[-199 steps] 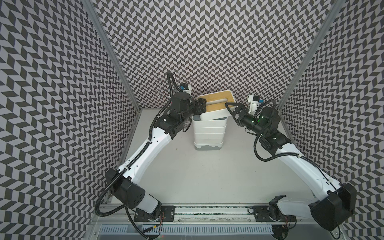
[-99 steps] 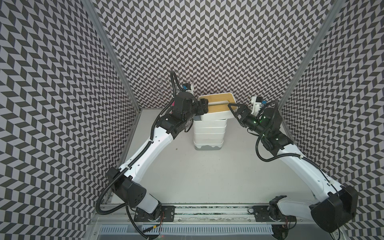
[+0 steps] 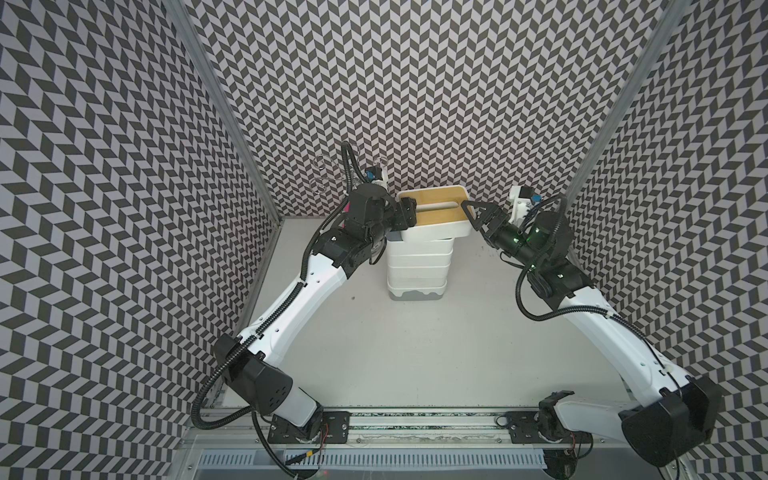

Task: Stack the tissue boxes
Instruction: Place the tissue box at the tissue box.

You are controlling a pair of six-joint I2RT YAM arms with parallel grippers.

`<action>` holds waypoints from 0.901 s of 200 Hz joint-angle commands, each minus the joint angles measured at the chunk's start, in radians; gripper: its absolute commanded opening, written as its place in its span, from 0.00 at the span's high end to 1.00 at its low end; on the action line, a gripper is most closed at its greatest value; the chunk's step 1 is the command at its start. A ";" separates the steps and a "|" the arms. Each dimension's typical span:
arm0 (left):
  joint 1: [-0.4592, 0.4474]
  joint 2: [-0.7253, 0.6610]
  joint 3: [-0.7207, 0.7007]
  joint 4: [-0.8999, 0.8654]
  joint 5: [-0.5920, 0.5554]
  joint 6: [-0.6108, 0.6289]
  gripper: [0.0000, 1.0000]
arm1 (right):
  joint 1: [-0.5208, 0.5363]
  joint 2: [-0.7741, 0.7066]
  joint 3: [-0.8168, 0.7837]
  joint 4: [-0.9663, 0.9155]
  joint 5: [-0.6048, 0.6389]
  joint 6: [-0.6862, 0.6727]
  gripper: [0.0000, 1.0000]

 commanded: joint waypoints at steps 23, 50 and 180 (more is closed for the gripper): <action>-0.005 0.006 0.035 -0.011 -0.015 0.011 0.21 | 0.004 0.023 0.051 0.055 -0.088 -0.009 0.01; -0.004 0.004 0.039 0.005 -0.004 0.011 0.21 | 0.016 0.030 0.061 0.057 -0.101 -0.010 0.01; 0.022 -0.014 0.038 0.017 0.016 -0.005 0.17 | 0.079 0.051 0.084 0.055 -0.099 -0.017 0.01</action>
